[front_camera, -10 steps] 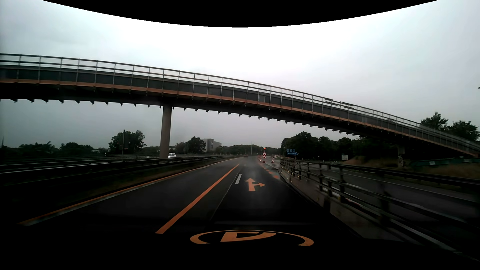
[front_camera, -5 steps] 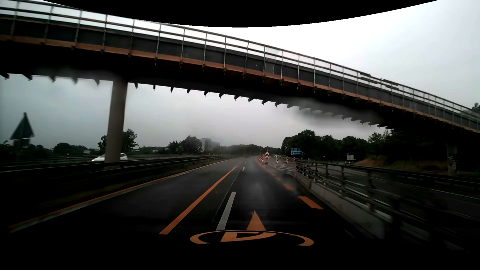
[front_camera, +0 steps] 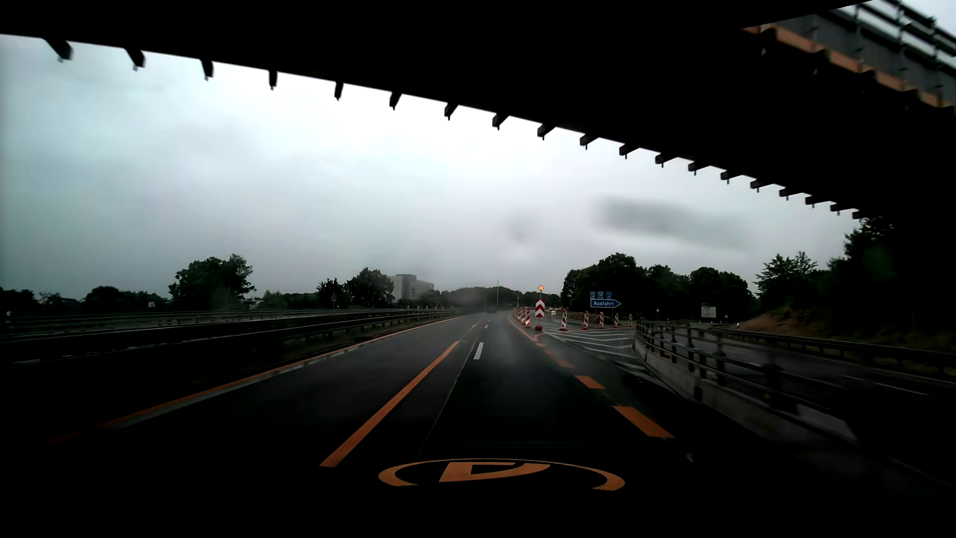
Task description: Follow the waypoints while adhering to traffic rules and regulations
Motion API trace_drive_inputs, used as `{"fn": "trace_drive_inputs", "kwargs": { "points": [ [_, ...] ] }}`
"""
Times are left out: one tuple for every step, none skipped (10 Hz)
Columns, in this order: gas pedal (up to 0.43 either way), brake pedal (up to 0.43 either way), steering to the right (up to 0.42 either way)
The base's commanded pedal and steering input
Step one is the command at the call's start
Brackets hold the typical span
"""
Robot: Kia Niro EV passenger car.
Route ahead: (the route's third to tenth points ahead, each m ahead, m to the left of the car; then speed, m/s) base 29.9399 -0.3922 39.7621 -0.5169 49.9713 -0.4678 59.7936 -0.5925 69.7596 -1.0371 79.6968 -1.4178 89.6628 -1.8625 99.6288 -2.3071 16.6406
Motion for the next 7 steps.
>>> {"fn": "trace_drive_inputs", "kwargs": {
  "points": [
    [0.169, 0.000, 0.004],
    [0.169, 0.000, 0.004],
    [0.157, 0.000, 0.004],
    [0.150, 0.000, 0.004],
    [0.150, 0.000, 0.004],
    [0.150, 0.000, 0.003],
    [0.150, 0.000, 0.003]
  ]
}}
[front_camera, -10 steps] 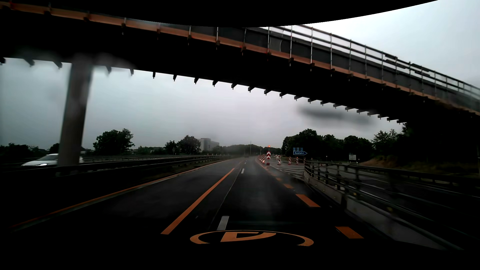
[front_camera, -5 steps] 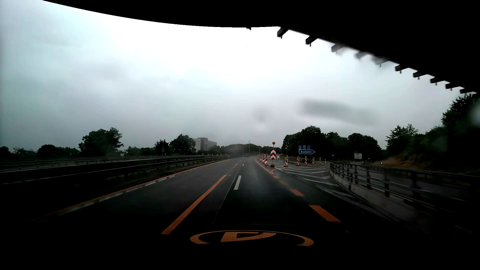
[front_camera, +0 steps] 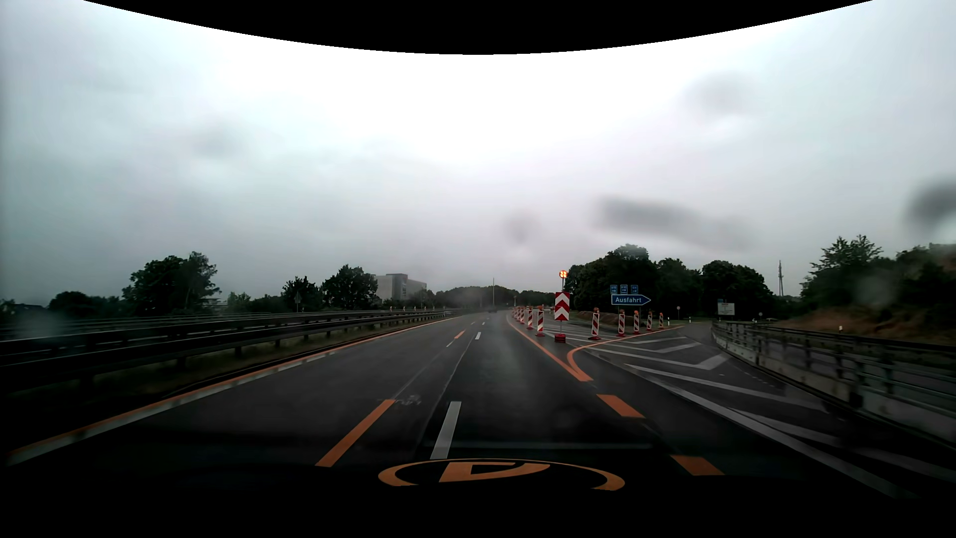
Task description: Follow the waypoints while adhering to traffic rules and regulations
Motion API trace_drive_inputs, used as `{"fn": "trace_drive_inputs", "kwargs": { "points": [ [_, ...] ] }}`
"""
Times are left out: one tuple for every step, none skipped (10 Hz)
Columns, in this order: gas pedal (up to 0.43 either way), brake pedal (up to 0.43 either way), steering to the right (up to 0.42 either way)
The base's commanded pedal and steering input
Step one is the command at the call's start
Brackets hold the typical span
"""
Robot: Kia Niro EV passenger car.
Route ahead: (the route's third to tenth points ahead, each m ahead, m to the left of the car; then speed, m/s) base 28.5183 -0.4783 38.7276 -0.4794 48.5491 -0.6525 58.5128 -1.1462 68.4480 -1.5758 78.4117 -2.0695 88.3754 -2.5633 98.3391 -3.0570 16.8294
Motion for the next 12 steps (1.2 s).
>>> {"fn": "trace_drive_inputs", "kwargs": {
  "points": [
    [0.150, 0.000, 0.001],
    [0.150, 0.000, 0.001],
    [0.138, 0.000, 0.001],
    [0.130, 0.000, 0.001],
    [0.118, 0.000, 0.000],
    [0.118, 0.000, 0.000],
    [0.118, 0.000, 0.000],
    [0.118, 0.000, 0.000],
    [0.130, 0.000, -0.001],
    [0.130, 0.000, -0.002],
    [0.138, 0.000, -0.003],
    [0.138, 0.000, -0.003]
  ]
}}
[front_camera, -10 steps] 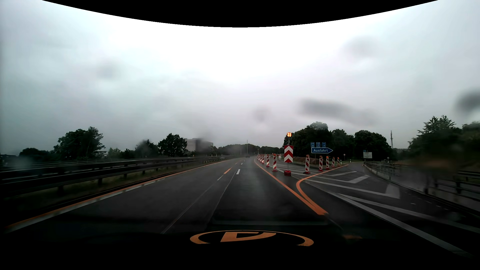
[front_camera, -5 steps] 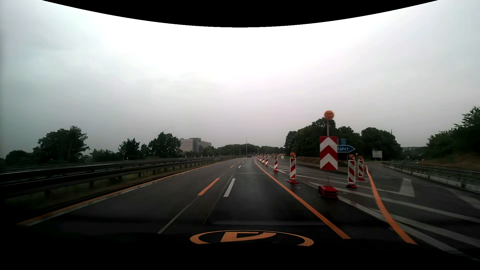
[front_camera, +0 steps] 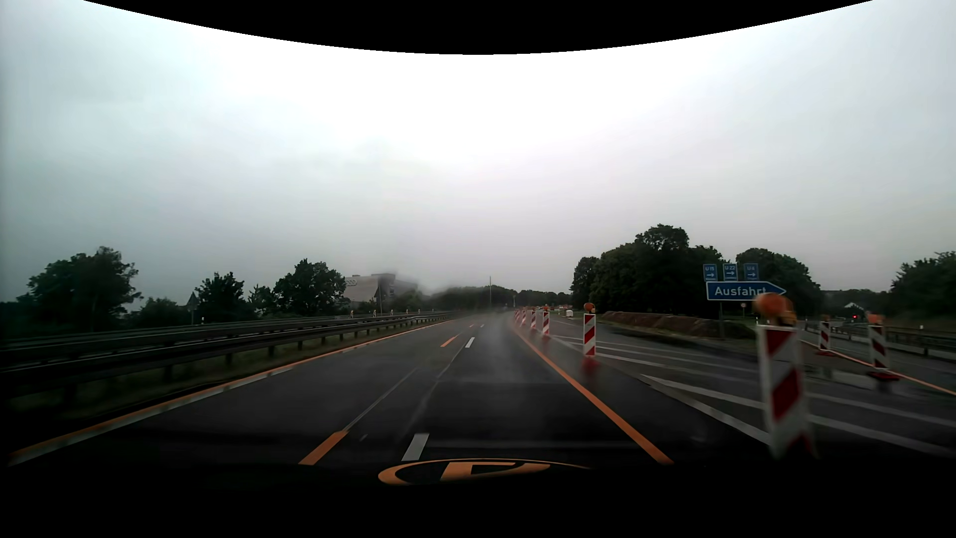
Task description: Follow the waypoints while adhering to traffic rules and regulations
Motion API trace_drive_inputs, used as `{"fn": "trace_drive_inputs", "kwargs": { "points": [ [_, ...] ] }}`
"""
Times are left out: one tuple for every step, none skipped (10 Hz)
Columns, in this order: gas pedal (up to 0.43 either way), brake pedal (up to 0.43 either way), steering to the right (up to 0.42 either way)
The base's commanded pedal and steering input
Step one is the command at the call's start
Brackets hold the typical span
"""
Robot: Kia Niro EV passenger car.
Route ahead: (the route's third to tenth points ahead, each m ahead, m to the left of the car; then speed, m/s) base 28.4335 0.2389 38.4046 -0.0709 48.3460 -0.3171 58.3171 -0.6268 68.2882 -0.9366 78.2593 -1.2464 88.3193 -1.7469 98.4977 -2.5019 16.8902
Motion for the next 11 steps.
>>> {"fn": "trace_drive_inputs", "kwargs": {
  "points": [
    [0.138, 0.000, -0.003],
    [0.138, 0.000, -0.002],
    [0.150, 0.000, -0.002],
    [0.150, 0.000, -0.002],
    [0.150, 0.000, -0.002],
    [0.157, 0.000, -0.002],
    [0.157, 0.000, -0.001],
    [0.157, 0.000, 0.000],
    [0.157, 0.000, 0.000],
    [0.157, 0.000, 0.000],
    [0.150, 0.000, 0.001]
  ]
}}
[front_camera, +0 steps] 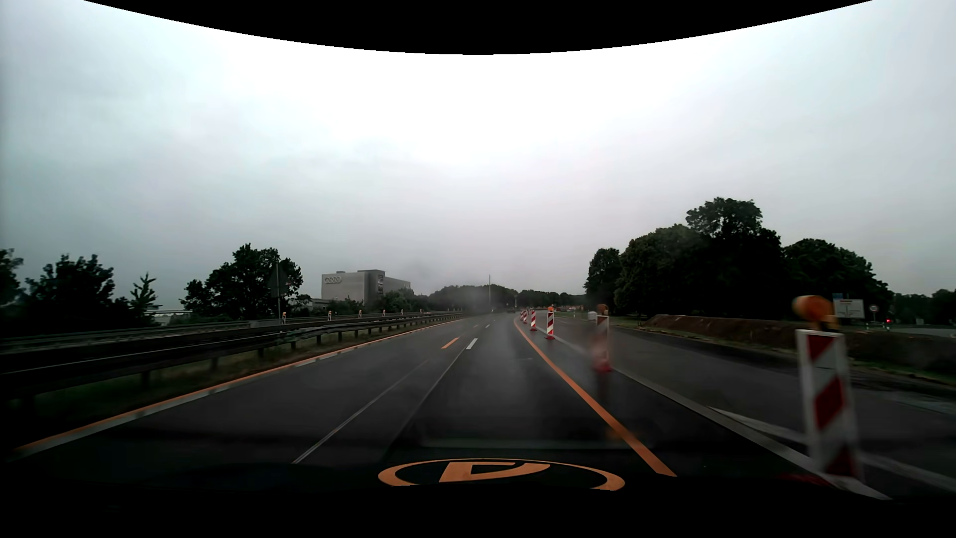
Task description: Follow the waypoints while adhering to traffic rules and regulations
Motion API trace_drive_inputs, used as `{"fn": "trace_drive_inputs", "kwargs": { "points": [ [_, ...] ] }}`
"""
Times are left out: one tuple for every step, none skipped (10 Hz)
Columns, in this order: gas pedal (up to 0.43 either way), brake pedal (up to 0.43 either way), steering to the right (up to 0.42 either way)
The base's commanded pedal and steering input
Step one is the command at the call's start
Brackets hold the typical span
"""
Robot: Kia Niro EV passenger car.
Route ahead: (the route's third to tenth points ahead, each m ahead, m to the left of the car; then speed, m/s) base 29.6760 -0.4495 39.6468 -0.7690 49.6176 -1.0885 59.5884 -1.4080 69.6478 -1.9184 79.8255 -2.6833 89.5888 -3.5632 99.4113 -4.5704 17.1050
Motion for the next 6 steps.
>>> {"fn": "trace_drive_inputs", "kwargs": {
  "points": [
    [0.130, 0.000, 0.000],
    [0.110, 0.000, 0.001],
    [0.098, 0.000, 0.000],
    [0.098, 0.000, 0.001],
    [0.098, 0.000, 0.003],
    [0.098, 0.000, 0.003]
  ]
}}
